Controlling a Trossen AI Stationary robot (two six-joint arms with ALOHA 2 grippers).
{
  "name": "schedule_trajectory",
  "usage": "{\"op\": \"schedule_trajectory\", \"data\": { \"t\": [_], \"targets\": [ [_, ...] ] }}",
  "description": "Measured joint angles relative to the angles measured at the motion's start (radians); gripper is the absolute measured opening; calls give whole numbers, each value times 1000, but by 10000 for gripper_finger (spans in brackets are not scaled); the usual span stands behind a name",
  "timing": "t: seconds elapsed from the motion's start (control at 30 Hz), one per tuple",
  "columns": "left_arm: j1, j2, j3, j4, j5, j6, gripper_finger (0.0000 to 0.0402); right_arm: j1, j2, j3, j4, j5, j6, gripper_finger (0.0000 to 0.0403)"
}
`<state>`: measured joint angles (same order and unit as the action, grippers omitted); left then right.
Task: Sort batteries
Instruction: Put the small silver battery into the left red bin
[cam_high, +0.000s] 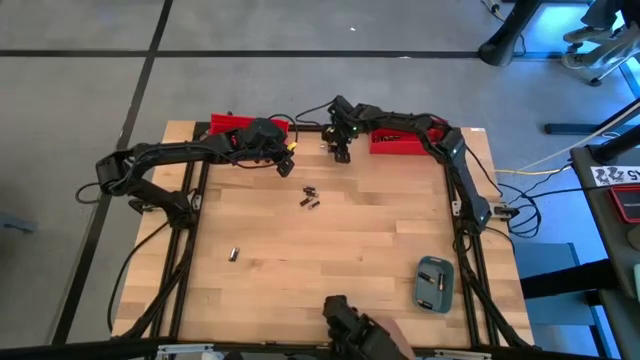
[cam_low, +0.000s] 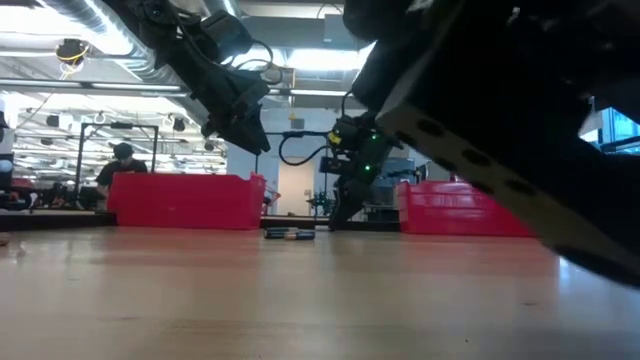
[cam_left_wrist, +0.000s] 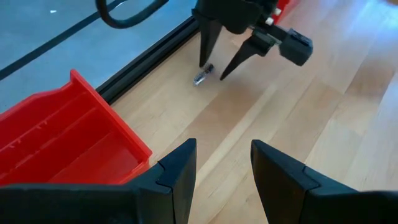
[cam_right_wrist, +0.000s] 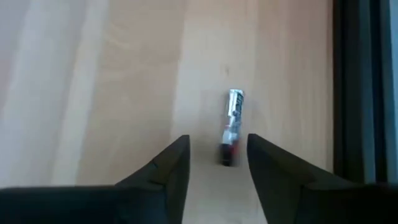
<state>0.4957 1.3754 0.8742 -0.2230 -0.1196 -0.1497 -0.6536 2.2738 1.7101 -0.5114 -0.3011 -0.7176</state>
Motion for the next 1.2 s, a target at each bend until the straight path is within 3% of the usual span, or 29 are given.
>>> {"op": "schedule_trajectory", "data": {
  "t": [0.1,0.4,0.57,0.73,0.93,1.2],
  "targets": [
    [0,0,0,2,0,0,143,-11,4,0,2,-38,-20,140],
    [0,0,0,2,0,-6,143,-23,4,0,-40,-6,-64,88],
    [0,0,0,2,0,-7,143,-13,4,0,-33,17,-73,78],
    [0,0,0,0,0,-8,143,-7,3,0,-33,81,-99,119],
    [0,0,0,1,0,-11,143,-9,3,0,-23,41,-180,202],
    [0,0,0,3,0,-12,143,-7,5,-4,-35,-106,-310,212]
  ]
}}
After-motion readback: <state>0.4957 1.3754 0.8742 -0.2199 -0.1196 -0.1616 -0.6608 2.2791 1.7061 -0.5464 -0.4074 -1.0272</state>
